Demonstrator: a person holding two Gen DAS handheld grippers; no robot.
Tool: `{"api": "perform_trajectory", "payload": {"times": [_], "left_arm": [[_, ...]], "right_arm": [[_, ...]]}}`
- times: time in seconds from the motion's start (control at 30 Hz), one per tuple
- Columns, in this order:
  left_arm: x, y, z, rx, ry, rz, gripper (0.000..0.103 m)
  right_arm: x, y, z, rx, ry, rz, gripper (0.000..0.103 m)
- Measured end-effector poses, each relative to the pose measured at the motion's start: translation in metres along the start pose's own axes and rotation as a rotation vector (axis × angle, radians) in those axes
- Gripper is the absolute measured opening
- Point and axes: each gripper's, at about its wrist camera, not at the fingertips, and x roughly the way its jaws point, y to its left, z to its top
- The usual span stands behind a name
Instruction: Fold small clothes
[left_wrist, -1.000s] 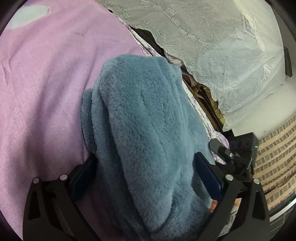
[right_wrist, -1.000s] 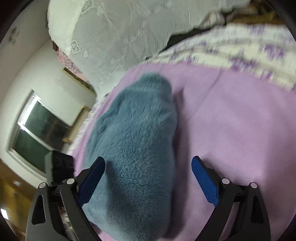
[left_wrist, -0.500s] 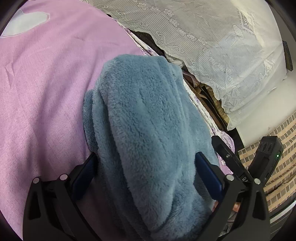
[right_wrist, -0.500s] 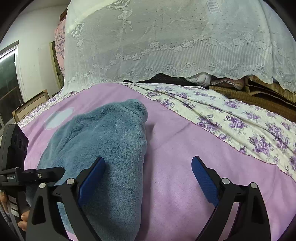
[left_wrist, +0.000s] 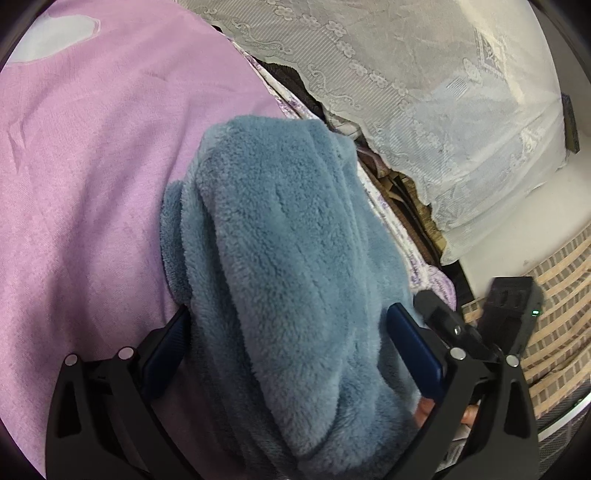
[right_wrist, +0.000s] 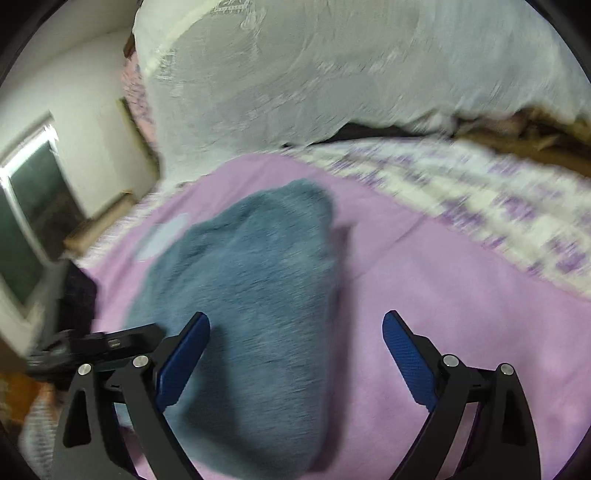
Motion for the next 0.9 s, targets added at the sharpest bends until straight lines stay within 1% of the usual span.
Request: {"api": "perform_trajectory", "payload": {"times": [0.1,0.17,0.2,0.27,0.33,0.43,0.57,0.63,0.73,0.8,0.9], "left_arm": [[-0.002,0.002,0.002,-0.017,0.001,-0.030,0.098],[-0.001,0.005,0.003,-0.030,0.005,-0.041,0.098],[0.001,0.004,0.005,-0.029,0.012,-0.031,0.098],[0.013,-0.001,0.006,0.007,0.040,0.034,0.099],[0.018,-0.006,0.006,0.038,0.038,0.067,0.099],[0.022,-0.004,0.010,0.018,0.044,0.053,0.099],[0.023,-0.002,0.014,0.001,0.050,0.025,0.098],[0.021,-0.003,0.013,0.015,0.049,0.025,0.097],[0.019,-0.004,0.012,0.026,0.038,0.015,0.091],[0.018,-0.006,0.010,0.039,0.027,0.014,0.083],[0.014,-0.012,0.007,0.069,0.005,0.019,0.076]], "right_arm": [[0.009,-0.012,-0.001,0.095,0.064,0.147,0.095],[0.018,-0.024,-0.003,0.161,0.112,0.213,0.095],[0.026,-0.029,-0.004,0.190,0.147,0.235,0.095],[0.041,-0.037,-0.008,0.249,0.189,0.275,0.095],[0.051,-0.035,-0.005,0.252,0.181,0.277,0.094],[0.063,-0.025,-0.001,0.228,0.191,0.280,0.094],[0.071,-0.023,0.001,0.252,0.191,0.323,0.093],[0.069,-0.025,0.002,0.248,0.173,0.331,0.087],[0.063,-0.028,-0.001,0.242,0.145,0.321,0.076],[0.060,-0.027,0.000,0.218,0.125,0.300,0.073],[0.056,-0.021,0.000,0.186,0.091,0.277,0.070]]}}
